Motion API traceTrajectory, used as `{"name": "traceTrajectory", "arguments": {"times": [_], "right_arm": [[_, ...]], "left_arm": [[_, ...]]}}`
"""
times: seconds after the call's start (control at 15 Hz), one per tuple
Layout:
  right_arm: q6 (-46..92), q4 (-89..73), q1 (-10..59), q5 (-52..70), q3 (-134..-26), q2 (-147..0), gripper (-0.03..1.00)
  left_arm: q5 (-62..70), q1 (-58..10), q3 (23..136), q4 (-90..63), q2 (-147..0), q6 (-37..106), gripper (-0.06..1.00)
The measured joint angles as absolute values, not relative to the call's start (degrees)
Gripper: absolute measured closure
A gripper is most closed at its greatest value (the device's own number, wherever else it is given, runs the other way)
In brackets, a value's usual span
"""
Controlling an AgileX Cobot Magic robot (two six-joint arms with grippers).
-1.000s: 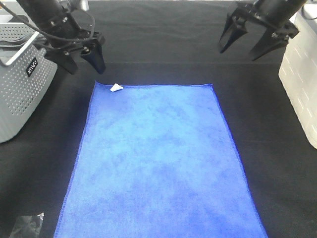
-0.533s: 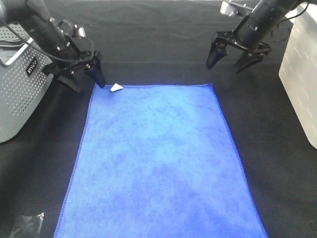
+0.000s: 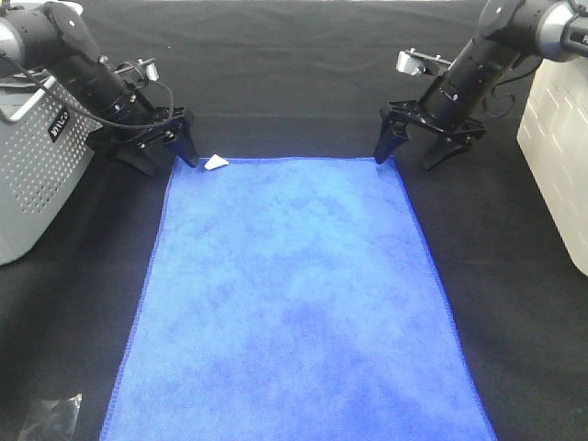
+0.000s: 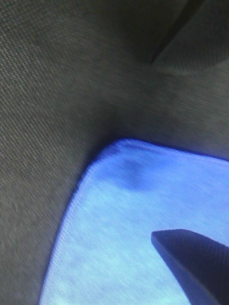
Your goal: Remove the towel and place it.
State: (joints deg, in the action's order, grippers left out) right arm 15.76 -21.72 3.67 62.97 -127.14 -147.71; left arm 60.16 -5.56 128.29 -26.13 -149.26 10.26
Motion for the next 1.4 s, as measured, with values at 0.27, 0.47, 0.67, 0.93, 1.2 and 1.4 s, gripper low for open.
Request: {"name": "traceTrajectory", "arguments": {"times": [0.27,0.47,0.67,0.93,1.2,1.4], "right_arm": [[16.21,-22.29,3.67,62.51,-127.65,-148.97,0.14],[16.62,-22.23,3.67,62.62,-127.83,-148.97,0.15],[16.62,-22.23,3.78,62.57,-127.83,-148.97,0.16],[16.9,-22.23,6.59,60.91,-127.83,-149.26,0.17],[16.96,-22.8,8.77,59.42,-127.88,-149.43,0.19],[17.02,-22.8,9.85,58.56,-127.88,-149.43,0.21]], "left_arm": [[59.82,-5.33,128.69,-27.33,-149.94,10.31,0.23],[60.28,-5.04,129.14,-27.96,-150.4,10.31,0.23],[60.56,-5.84,129.26,-27.1,-150.4,10.49,0.23],[59.24,-10.08,129.26,-26.99,-150.4,10.66,0.23],[58.96,-11.34,129.26,-27.04,-150.4,10.66,0.23],[58.9,-11.46,129.26,-27.04,-150.4,10.66,0.23]]}}
